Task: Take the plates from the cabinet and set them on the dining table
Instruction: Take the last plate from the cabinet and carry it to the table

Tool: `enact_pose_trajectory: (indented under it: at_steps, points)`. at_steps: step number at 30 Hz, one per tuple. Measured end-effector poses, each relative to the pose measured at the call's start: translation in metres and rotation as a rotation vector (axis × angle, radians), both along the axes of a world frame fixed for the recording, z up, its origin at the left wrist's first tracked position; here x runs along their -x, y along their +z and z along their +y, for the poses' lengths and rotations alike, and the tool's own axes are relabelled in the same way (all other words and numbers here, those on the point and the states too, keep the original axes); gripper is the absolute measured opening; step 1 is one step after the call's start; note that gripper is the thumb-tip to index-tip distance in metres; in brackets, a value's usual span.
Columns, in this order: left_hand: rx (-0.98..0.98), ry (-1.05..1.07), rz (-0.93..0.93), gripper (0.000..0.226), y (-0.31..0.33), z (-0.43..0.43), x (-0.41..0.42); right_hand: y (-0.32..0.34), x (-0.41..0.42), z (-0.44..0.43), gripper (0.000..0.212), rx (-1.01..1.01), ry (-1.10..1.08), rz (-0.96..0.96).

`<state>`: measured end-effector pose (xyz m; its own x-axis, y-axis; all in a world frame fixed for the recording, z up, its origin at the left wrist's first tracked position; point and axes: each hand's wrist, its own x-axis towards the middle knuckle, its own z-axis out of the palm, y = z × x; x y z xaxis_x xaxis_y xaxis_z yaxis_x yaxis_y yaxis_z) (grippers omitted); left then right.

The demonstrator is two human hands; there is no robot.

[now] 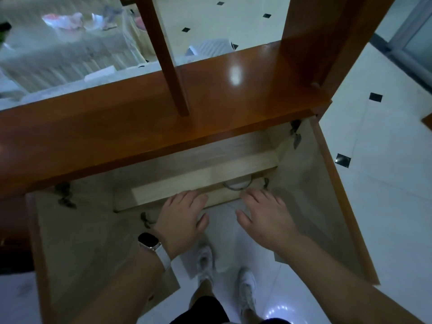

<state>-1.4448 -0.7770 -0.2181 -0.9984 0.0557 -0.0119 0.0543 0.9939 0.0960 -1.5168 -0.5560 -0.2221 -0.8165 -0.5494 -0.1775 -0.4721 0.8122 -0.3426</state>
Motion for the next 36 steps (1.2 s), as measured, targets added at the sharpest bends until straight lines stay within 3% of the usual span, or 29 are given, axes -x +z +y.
enact_pose_trajectory:
  at_steps: [10, 20, 27, 36]
  points:
    - [-0.123, -0.153, -0.118, 0.048, -0.113, -0.041, 0.040, -0.093, 0.022, -0.052, 0.050, -0.031, -0.118, -0.011]
    - [-0.064, -0.098, -0.112, 0.045, -0.280, -0.058, 0.092, -0.269, 0.064, -0.078, 0.050, -0.033, -0.127, 0.007]
    - [-0.061, -0.172, -0.098, 0.044, -0.428, -0.071, 0.130, -0.414, 0.099, -0.075, 0.049, -0.088, -0.180, 0.029]
    - [-0.036, -0.121, -0.047, 0.050, -0.568, -0.079, 0.193, -0.557, 0.153, -0.057, 0.052, -0.145, -0.185, 0.212]
